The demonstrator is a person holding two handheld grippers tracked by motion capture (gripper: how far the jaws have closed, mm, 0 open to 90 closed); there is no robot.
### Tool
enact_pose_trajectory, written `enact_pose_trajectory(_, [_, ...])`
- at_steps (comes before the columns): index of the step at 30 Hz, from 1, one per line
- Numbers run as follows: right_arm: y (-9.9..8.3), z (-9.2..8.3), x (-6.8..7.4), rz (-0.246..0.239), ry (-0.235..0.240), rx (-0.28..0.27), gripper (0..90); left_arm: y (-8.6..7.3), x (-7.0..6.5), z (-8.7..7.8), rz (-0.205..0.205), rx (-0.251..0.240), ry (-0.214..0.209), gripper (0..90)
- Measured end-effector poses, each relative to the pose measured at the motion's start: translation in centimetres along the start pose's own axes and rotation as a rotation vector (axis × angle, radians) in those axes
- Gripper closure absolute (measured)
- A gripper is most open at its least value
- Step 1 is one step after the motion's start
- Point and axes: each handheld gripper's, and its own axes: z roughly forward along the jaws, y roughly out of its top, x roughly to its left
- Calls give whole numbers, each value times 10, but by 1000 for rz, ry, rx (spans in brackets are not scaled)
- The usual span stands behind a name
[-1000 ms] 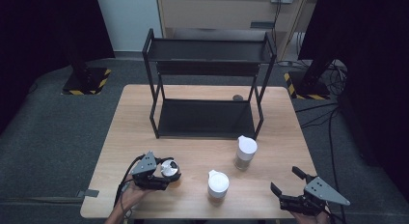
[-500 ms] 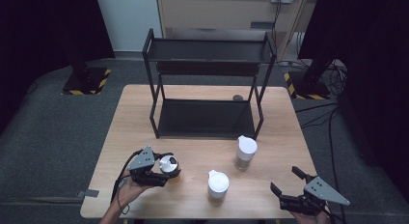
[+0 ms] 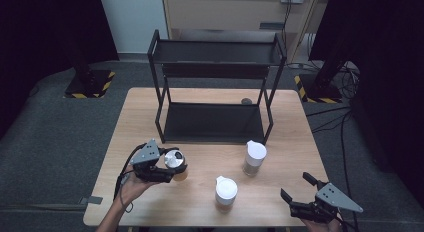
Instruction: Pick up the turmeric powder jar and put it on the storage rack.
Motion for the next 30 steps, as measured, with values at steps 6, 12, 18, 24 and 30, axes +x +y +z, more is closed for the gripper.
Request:
enact_pose_trajectory(6, [0, 0, 1, -2, -4, -1, 35, 8, 5, 4, -3, 3, 12, 328])
enact_pose_trajectory(12, [0, 0, 0, 4, -4, -3, 31, 17, 8, 7, -5, 9, 30, 329])
enact_pose_trajectory(18, [0, 0, 0, 3, -2, -3, 31, 26, 14, 10, -4, 11, 40, 330])
enact_pose_trajectory(24, [0, 1, 0, 0, 3, 1, 32, 38, 19, 12, 2, 18, 52, 331])
enact_pose_trajectory(30, [0, 0, 0, 3, 4, 1, 32, 48, 24, 14, -4, 8, 75, 333])
